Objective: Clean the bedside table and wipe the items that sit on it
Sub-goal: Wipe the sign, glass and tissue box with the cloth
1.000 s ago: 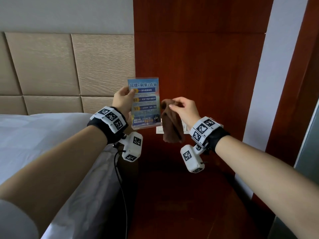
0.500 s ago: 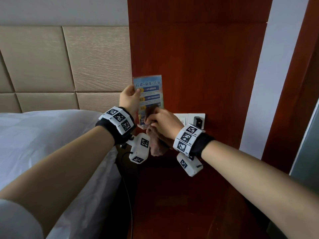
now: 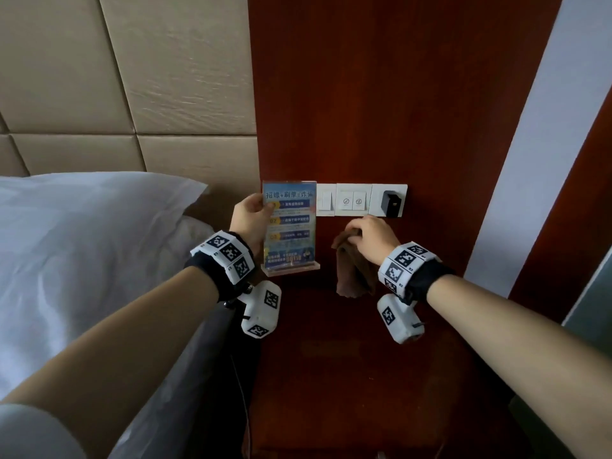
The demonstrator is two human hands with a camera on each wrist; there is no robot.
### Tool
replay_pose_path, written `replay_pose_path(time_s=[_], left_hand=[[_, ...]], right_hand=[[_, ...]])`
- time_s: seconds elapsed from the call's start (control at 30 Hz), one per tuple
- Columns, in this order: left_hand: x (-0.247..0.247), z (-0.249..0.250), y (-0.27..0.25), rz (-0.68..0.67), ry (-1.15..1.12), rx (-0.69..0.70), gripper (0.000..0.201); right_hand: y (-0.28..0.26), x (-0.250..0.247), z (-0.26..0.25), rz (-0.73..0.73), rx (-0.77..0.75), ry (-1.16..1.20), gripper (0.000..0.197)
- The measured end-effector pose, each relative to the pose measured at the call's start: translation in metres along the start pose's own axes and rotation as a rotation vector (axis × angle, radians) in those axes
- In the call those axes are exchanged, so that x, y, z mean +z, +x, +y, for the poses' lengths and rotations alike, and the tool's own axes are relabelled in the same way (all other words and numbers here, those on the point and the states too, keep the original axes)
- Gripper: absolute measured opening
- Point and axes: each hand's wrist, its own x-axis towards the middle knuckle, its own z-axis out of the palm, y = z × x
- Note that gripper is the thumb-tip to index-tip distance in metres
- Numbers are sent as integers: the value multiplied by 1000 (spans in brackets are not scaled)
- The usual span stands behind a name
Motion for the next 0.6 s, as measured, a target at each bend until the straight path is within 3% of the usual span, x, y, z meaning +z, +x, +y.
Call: replay_pose_path(time_s=[0.27,0.6], left_hand=[[12,-136,-33,-33,45,-186,12],[17,-194,-81,-6,5,-208,24]], right_hand=[[-26,57,48,-144,134,-2,24],[-53,92,56,-220,154,-4,23]])
